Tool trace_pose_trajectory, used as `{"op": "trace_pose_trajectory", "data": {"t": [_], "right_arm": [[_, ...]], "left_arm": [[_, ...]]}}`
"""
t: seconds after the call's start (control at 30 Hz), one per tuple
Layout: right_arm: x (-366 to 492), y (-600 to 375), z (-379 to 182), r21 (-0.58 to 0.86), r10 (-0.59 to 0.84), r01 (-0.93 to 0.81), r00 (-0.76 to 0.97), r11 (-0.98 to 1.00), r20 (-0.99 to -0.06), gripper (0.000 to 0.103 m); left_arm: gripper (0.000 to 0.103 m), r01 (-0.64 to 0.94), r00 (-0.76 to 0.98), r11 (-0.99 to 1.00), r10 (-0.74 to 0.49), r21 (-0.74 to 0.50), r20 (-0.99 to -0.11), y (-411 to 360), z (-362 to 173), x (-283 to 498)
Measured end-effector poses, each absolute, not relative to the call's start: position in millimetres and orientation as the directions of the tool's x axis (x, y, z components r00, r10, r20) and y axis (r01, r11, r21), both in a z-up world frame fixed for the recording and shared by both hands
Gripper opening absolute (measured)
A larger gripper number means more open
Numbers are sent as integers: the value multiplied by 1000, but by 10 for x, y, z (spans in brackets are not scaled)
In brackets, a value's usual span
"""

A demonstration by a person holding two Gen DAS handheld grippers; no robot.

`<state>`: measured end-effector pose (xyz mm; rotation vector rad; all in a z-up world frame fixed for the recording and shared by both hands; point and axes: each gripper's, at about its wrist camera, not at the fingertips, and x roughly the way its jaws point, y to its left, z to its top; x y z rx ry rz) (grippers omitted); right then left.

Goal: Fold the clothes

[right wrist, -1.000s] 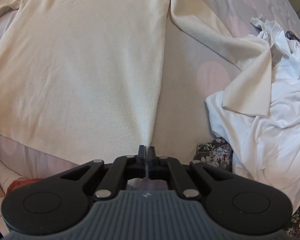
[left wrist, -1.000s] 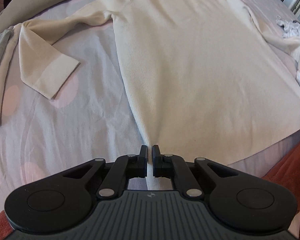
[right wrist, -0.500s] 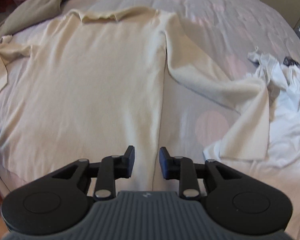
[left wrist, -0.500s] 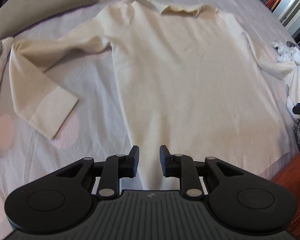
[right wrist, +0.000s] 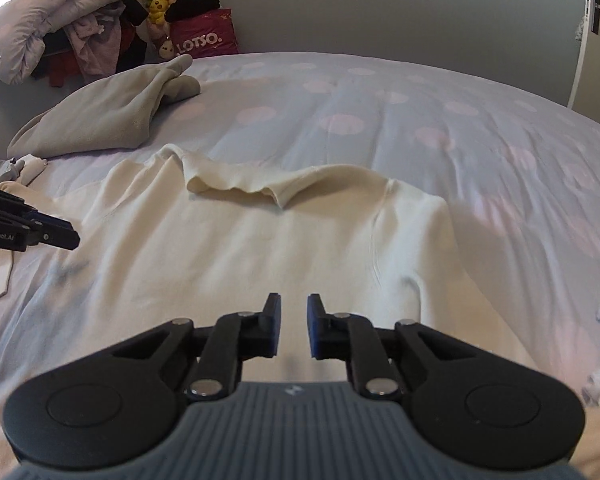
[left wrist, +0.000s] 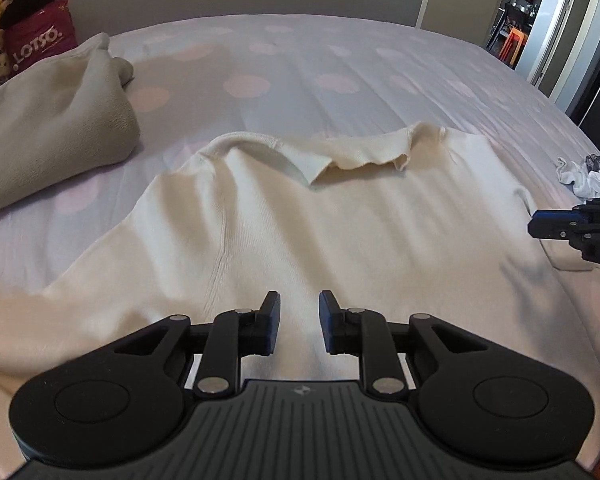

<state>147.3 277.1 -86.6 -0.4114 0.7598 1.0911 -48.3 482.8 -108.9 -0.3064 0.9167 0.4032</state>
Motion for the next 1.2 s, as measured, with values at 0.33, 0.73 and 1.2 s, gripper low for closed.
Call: {"op": "trace_pose_trajectory", "data": {"t": [0.33, 0.73, 1.2], "right_arm": [[2050, 3789, -1323, 76, 677, -928, 209, 365, -706, 16], [2441, 4614, -1399, -2, 659, -935, 251, 355, -709, 15], [2461, 4342, -1059, 50, 654, -894, 286, 445, -701, 14]], "left_arm": [[18, -405, 578, 912, 199, -66, -792, 5339, -1583, 383], [17, -395, 640, 917, 227, -61, -734, 5849, -1631, 876], [23, -465, 585, 885, 328, 24, -742, 6040, -1154, 351]]}}
